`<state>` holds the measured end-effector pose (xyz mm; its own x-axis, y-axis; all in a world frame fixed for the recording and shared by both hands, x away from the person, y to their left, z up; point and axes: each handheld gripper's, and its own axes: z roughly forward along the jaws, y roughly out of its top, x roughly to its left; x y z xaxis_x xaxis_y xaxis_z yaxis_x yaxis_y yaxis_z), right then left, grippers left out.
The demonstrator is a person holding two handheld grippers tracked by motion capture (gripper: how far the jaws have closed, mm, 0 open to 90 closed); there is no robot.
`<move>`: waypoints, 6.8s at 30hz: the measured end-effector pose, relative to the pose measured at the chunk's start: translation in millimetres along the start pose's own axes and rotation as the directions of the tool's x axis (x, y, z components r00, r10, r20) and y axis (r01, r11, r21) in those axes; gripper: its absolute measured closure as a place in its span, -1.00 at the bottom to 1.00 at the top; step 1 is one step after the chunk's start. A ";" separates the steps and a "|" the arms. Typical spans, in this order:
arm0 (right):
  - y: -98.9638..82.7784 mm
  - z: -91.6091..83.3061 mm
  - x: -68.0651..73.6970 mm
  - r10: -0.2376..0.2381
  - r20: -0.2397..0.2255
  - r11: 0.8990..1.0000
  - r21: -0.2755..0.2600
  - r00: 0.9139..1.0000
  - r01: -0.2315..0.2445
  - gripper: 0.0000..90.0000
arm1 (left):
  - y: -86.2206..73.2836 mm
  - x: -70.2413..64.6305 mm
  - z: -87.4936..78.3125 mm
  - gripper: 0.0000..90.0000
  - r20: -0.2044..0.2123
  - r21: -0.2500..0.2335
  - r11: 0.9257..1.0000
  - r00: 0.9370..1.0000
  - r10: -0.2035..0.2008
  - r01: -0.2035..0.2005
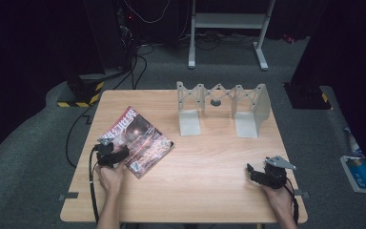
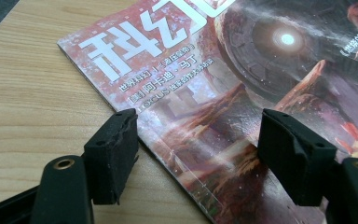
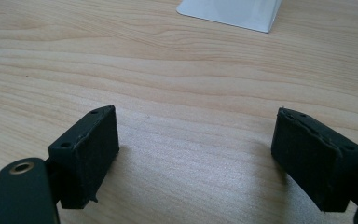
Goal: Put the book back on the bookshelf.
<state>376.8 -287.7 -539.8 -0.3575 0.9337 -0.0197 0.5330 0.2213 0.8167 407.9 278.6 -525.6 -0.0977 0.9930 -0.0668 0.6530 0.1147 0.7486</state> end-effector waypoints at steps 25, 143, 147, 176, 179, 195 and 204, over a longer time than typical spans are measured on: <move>0.2 -1.5 1.4 -0.007 -0.013 1.000 0.009 1.000 0.008 -0.65 | -11.8 -13.2 -11.2 -0.23 0.078 -0.007 0.999 0.996 0.035 -0.034; 64.3 56.3 162.9 -0.234 -0.465 0.952 0.071 0.854 0.299 0.98 | -73.3 -73.0 -66.5 0.07 0.215 -0.095 0.982 0.960 0.178 -0.161; 63.5 53.7 165.1 -0.250 -0.461 0.946 0.070 0.851 0.316 0.99 | -76.1 -73.8 -69.4 0.09 0.205 -0.100 0.982 0.962 0.181 -0.163; 56.9 43.7 168.6 -0.235 -0.488 0.947 0.080 0.840 0.312 0.97 | -87.5 -73.1 -82.8 0.12 0.237 -0.091 0.983 0.955 0.178 -0.160; 58.1 45.5 169.6 -0.238 -0.484 0.947 0.077 0.842 0.312 0.98 | -87.6 -73.0 -82.8 0.12 0.238 -0.091 0.983 0.955 0.178 -0.160; 44.0 27.1 157.5 -0.223 -0.489 0.952 0.079 0.843 0.297 0.97 | -92.6 -85.9 -88.7 0.12 0.275 -0.087 0.979 0.940 0.200 -0.183; 35.0 17.1 143.2 -0.212 -0.490 0.957 0.069 0.846 0.280 0.94 | -93.7 -99.4 -89.1 0.13 0.296 -0.088 0.976 0.930 0.216 -0.198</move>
<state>357.4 -141.4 -523.9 -0.7910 0.6048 0.0926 0.4632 0.4931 0.7364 289.5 166.5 -530.3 0.2725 0.9574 -0.0960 0.5906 -0.0876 0.8022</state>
